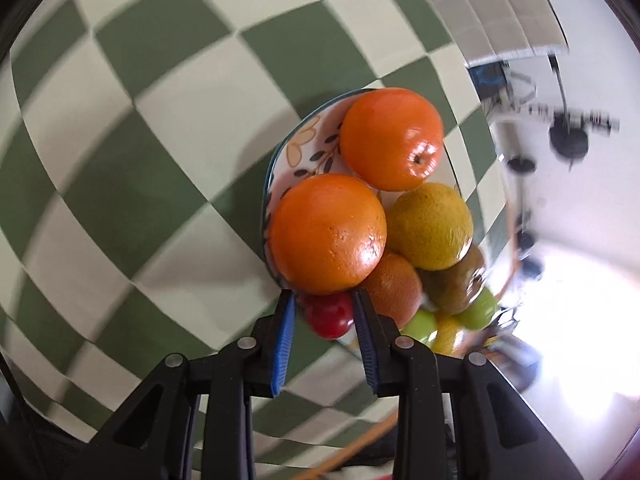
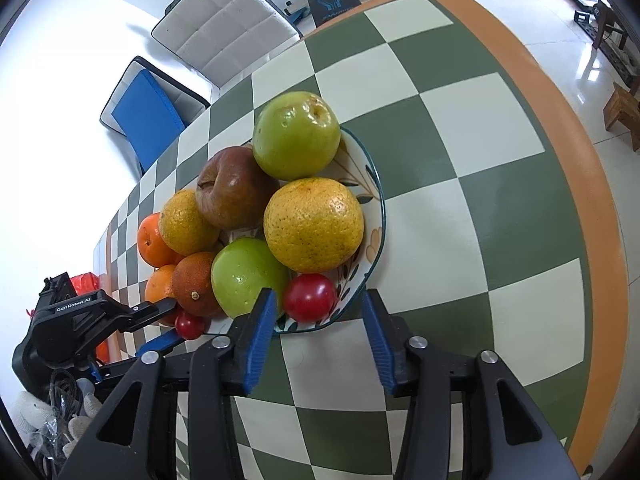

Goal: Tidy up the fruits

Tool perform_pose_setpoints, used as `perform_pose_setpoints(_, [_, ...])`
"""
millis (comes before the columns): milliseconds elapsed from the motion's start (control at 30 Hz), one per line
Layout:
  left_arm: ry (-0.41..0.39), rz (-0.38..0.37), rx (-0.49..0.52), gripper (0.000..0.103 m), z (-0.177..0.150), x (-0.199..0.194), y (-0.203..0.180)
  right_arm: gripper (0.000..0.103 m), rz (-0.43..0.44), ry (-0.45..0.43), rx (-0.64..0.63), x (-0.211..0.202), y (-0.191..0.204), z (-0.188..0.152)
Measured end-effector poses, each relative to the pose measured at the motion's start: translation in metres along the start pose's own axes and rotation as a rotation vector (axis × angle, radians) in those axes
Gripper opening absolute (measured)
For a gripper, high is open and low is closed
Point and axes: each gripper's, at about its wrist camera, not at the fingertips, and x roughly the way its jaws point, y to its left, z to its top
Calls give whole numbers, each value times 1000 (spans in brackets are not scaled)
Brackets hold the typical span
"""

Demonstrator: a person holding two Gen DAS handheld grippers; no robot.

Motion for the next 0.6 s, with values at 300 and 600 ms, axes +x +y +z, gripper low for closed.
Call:
perform_pose_setpoints(300, [-207, 339, 551, 88, -48, -38, -41, 95, -243, -77, -223, -42, 45, -19])
perform_pose_setpoints(600, [-351, 389, 723, 101, -80, -72, -51, 101, -319, -126, -277, -69, 66, -48])
